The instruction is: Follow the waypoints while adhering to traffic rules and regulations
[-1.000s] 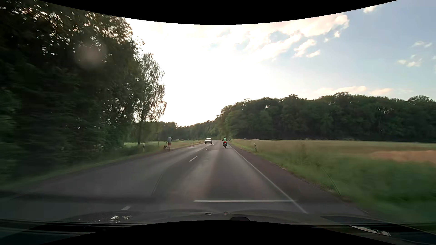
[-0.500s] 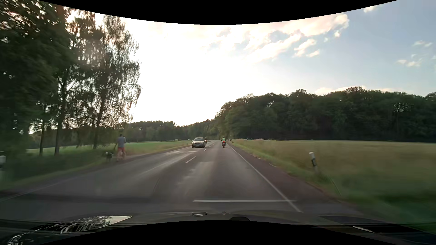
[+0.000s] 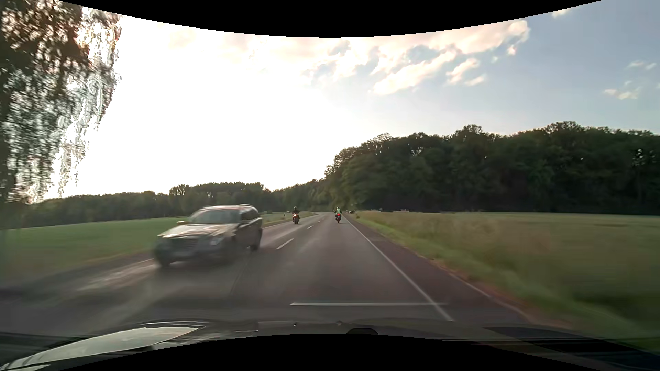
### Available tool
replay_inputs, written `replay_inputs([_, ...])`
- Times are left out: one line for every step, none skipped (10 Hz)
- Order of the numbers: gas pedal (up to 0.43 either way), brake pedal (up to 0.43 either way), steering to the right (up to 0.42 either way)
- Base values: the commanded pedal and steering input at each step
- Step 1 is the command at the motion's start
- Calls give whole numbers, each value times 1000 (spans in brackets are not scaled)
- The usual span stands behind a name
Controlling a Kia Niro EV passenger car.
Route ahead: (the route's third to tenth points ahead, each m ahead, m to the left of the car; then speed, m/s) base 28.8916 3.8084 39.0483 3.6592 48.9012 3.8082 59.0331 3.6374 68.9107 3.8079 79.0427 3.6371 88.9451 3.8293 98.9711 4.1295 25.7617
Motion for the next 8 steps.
replay_inputs([559,0,-4])
replay_inputs([559,0,-3])
replay_inputs([559,0,-3])
replay_inputs([559,0,-3])
replay_inputs([559,0,-3])
replay_inputs([559,0,-3])
replay_inputs([559,0,-2])
replay_inputs([559,0,-2])
